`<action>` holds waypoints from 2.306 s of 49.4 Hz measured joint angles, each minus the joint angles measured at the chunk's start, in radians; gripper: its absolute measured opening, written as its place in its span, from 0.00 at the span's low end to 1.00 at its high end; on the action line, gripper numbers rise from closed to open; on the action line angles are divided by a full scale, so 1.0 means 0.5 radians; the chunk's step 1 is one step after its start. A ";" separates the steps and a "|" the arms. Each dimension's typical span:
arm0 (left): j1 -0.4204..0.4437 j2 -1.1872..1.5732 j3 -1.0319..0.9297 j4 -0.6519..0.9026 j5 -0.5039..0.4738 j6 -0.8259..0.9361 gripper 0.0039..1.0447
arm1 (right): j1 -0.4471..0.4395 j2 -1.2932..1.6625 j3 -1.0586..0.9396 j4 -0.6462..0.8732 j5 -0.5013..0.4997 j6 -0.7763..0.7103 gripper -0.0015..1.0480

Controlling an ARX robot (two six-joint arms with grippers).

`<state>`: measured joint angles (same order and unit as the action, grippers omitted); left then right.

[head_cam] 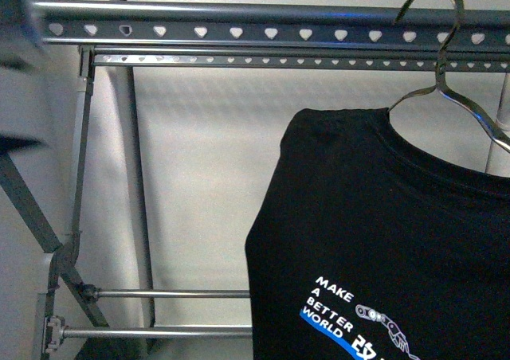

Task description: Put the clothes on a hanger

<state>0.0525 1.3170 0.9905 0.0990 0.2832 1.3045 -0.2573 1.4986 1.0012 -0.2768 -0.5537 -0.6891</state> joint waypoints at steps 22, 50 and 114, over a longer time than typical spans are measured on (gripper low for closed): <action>0.068 -0.264 0.014 0.299 -0.423 -3.116 0.94 | 0.063 0.089 0.290 -0.068 0.070 0.716 0.08; -0.105 -0.919 -1.313 0.841 -0.567 -2.633 0.05 | 0.430 0.674 1.205 -0.170 0.447 1.524 0.08; -0.105 -2.119 -1.946 0.333 -0.568 -2.612 0.03 | 0.517 -2.684 -1.620 0.472 1.106 1.392 0.49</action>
<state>-0.0002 0.2573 0.0177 0.2657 -0.0006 -0.0017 0.0013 0.1566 0.1913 -0.0406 -0.0010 0.0071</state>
